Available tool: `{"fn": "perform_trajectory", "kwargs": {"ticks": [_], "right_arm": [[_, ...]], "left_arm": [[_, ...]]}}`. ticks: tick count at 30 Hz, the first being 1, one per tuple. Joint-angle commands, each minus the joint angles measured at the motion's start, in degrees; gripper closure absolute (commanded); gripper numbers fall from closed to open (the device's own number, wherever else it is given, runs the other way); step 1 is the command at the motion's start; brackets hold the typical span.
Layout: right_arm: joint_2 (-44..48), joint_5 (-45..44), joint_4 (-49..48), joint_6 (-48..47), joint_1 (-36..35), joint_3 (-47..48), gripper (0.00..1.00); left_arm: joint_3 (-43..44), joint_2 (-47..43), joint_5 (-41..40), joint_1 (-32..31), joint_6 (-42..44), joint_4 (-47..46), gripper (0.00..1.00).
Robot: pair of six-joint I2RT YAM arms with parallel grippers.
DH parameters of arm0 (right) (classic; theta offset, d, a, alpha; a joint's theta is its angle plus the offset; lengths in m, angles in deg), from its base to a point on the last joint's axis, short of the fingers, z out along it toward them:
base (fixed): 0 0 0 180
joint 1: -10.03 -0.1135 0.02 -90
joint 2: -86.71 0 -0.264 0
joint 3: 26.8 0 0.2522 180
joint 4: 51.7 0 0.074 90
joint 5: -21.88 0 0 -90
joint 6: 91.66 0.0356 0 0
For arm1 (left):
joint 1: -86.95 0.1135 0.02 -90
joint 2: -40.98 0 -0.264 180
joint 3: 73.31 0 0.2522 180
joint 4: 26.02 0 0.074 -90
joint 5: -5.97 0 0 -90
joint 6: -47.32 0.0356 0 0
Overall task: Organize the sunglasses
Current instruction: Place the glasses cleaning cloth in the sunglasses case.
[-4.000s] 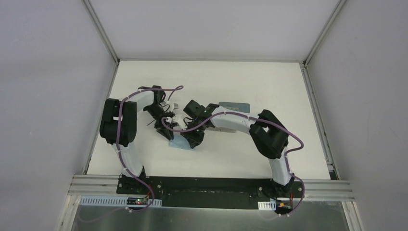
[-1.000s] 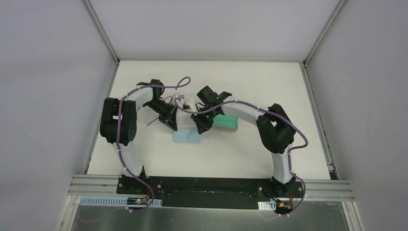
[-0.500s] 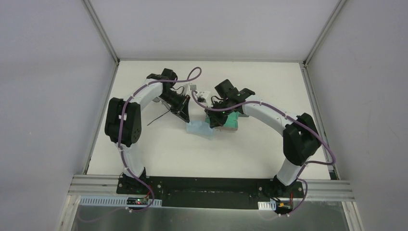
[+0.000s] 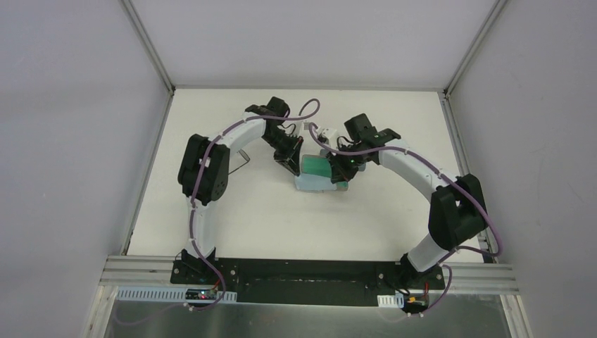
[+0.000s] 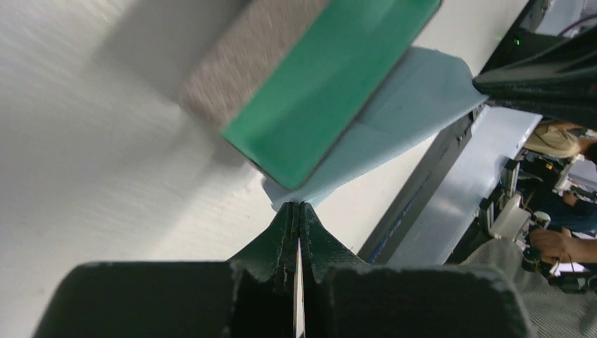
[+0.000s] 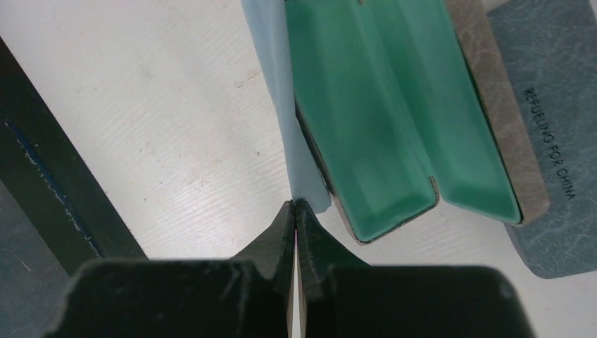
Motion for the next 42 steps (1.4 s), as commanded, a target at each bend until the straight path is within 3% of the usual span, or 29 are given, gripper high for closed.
{"fn": "perform_trajectory", "kwargs": {"ticks": [1, 42], "right_arm": [[1.4, -0.24, -0.09, -1.9, 2.6, -0.39, 1.0], [-9.05, -4.42, -3.75, -1.39, 6.99, -0.44, 1.0]], "left_arm": [[6.75, 3.06, -4.8, -0.58, -3.1, -3.09, 1.0], [12.65, 11.11, -10.35, -3.52, -2.68, -3.96, 1.0]]}}
